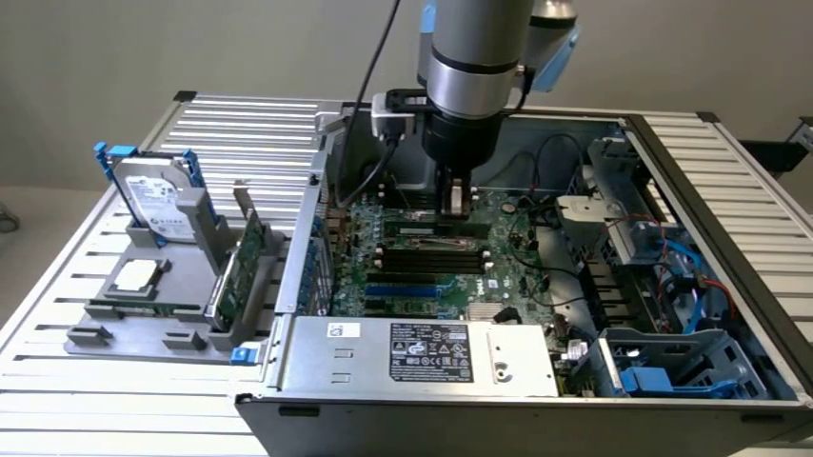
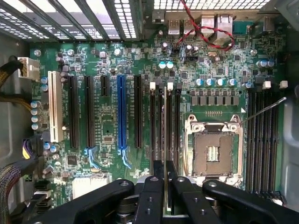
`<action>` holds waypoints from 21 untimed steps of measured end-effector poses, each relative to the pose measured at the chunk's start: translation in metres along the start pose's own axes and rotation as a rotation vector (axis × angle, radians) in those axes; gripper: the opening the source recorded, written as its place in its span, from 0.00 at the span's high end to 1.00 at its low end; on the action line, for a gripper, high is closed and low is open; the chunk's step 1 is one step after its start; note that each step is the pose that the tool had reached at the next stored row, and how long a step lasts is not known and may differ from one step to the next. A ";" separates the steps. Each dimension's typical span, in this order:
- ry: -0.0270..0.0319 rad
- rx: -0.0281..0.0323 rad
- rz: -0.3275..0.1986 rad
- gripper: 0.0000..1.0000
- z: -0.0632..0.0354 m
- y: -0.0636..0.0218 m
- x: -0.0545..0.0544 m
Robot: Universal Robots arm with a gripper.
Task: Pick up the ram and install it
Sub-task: 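Insert the ram into the slot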
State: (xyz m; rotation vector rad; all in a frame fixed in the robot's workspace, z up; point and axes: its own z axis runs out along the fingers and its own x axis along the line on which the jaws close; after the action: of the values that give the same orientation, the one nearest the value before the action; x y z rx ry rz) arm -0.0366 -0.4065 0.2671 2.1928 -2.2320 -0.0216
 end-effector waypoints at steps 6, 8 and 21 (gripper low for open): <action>-0.0001 0.0000 0.001 0.86 0.0110 -0.0002 0.001; -0.0002 0.0000 0.002 0.86 0.0145 -0.0003 0.001; -0.0002 -0.0001 0.002 0.86 0.0307 -0.0021 0.007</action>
State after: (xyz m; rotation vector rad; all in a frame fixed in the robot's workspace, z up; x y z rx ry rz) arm -0.0352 -0.4132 0.2364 2.1905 -2.2343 -0.0219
